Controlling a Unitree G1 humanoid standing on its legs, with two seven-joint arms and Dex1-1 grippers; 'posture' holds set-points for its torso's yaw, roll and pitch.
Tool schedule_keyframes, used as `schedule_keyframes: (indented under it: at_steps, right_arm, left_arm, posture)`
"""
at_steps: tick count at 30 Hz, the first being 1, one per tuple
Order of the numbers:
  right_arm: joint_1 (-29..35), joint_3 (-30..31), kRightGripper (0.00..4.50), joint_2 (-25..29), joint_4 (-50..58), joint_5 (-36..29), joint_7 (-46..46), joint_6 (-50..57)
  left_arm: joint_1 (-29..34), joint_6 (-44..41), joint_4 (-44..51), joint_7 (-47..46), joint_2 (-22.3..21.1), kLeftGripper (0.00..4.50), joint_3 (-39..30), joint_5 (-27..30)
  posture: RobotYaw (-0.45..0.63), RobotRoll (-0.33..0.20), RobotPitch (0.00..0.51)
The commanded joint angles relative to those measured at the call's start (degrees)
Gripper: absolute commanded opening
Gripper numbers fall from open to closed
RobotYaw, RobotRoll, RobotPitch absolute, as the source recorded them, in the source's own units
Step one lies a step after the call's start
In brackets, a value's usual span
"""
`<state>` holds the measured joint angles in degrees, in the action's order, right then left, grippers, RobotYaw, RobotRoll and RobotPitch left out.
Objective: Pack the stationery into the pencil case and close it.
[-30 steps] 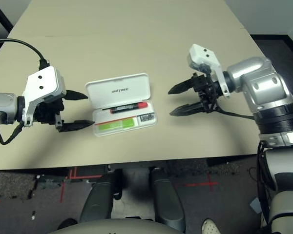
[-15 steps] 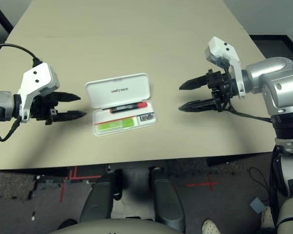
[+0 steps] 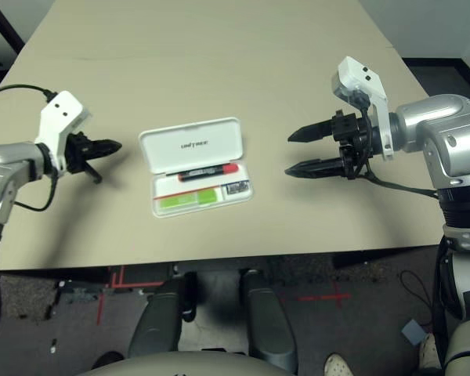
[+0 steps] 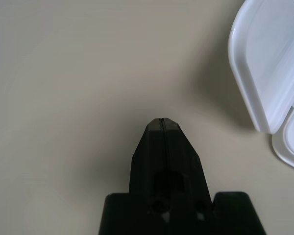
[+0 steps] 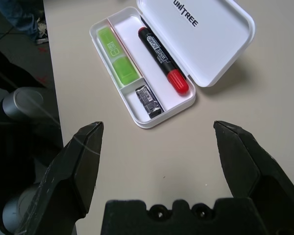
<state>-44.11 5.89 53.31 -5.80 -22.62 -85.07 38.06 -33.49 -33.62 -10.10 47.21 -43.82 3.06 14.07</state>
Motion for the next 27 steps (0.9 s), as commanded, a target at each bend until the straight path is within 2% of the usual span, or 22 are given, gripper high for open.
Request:
schedule_keyframes:
  at_steps: [1, 11, 27]
  right_arm:
    - [0.3, -0.8, 4.50, 0.7, 1.4, -0.7, 0.3, 0.4]
    - [0.3, -0.4, 4.50, 0.5, 1.4, -0.6, 0.8, 0.2]
    - [-0.2, 1.1, 4.50, 1.2, -0.2, 1.2, -0.2, -0.7]
  left_arm:
    - [-1.3, 1.4, -1.9, 0.9, 1.3, 0.02, 0.8, -1.1]
    - [-3.2, 0.5, -1.1, 2.9, 5.4, 0.02, 1.8, -0.8]
    - [3.6, -3.6, 15.5, 10.1, 3.2, 0.02, 3.9, 2.6]
  posture:
    - [0.06, 0.000, 0.201]
    - [0.05, 0.000, 0.202]
    - [0.06, 0.000, 0.205]
